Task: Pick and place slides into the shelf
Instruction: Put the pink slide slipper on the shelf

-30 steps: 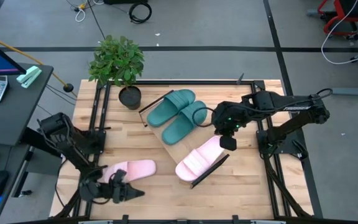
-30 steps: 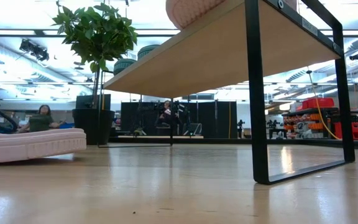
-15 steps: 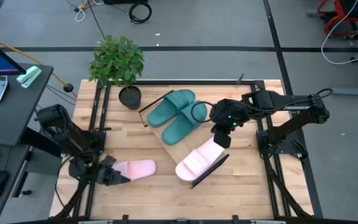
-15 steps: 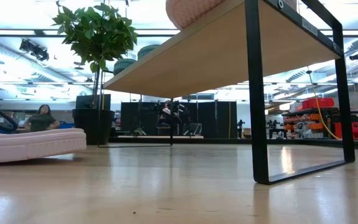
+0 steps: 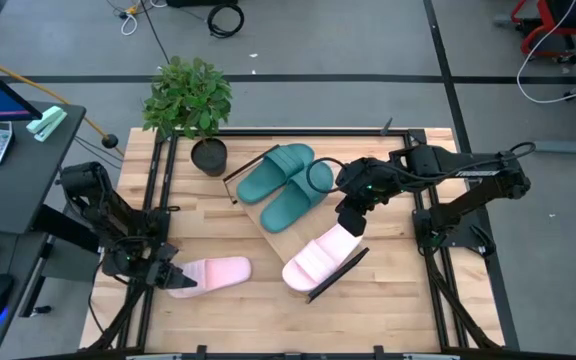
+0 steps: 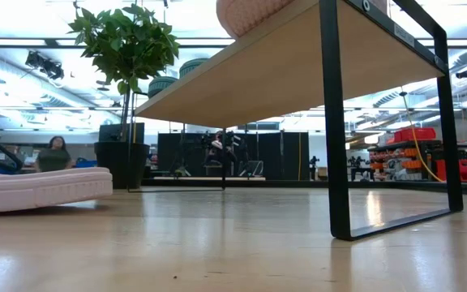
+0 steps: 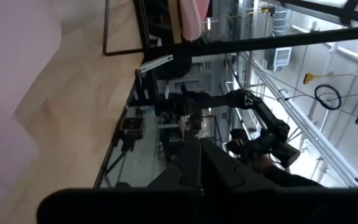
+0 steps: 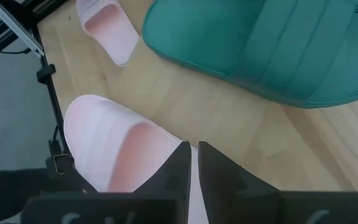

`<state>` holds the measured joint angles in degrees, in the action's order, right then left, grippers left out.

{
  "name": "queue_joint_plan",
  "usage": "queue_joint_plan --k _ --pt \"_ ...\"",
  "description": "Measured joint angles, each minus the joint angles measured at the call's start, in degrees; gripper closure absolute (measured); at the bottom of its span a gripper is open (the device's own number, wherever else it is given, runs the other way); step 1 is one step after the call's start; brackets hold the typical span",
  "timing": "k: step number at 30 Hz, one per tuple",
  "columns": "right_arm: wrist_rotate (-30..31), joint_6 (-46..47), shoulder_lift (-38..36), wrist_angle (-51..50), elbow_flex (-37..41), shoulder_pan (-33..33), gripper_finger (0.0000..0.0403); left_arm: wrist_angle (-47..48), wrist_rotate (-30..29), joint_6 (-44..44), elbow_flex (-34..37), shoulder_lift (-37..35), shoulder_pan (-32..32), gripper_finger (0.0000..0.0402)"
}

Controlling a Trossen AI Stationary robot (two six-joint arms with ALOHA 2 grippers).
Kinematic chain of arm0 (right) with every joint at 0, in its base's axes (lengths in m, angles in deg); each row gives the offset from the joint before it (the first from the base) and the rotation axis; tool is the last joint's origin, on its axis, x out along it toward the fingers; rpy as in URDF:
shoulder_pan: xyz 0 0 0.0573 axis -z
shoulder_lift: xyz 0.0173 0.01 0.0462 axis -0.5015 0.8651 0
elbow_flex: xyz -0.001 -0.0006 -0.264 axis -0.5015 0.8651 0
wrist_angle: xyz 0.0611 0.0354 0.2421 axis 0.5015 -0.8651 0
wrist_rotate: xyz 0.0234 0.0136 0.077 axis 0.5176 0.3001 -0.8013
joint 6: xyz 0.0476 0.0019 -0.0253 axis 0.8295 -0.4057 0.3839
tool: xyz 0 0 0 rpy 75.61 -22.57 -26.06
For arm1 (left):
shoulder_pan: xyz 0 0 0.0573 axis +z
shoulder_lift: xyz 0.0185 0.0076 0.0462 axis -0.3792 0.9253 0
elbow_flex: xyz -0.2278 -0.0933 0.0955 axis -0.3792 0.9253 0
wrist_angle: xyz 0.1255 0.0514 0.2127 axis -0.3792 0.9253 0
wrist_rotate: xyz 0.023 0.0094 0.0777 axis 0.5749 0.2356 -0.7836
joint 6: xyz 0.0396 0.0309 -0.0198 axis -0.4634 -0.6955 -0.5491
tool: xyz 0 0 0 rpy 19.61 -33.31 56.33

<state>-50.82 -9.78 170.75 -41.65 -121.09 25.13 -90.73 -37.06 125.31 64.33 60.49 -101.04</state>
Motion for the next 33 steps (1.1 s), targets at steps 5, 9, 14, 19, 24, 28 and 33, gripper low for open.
queue_joint_plan --k 5,9,14,19,24,28,33 --pt "0.95 0.43 0.00 0.47 0.00 0.00 0.0367 -0.06 -3.09 1.06 0.15 0.00 -2.85 0.0399" --pt "1.18 0.55 0.02 0.76 0.00 0.00 0.0367 -2.22 -6.98 0.98 0.15 -0.07 -5.49 0.0399" --pt "1.18 1.42 0.02 0.73 0.00 0.00 0.0367 -4.26 -11.74 -3.44 -2.05 -0.76 -8.16 0.0400" --pt "1.18 1.41 0.02 0.74 0.00 0.00 0.0367 -4.44 -17.61 -11.43 -6.55 -3.54 -9.69 0.0400" --pt "1.97 0.32 0.02 0.72 0.00 0.00 0.0367 -4.73 -19.48 -20.66 -11.22 -6.43 -9.53 0.0401" --pt "2.13 -0.84 0.02 0.74 0.00 0.63 0.0367 -4.37 -19.66 -23.45 -13.37 -6.84 -8.44 0.0401" --pt "2.19 -1.61 0.02 0.74 0.00 1.91 0.0367 1.72 -18.07 -17.44 -13.68 -6.73 -8.42 0.0401"
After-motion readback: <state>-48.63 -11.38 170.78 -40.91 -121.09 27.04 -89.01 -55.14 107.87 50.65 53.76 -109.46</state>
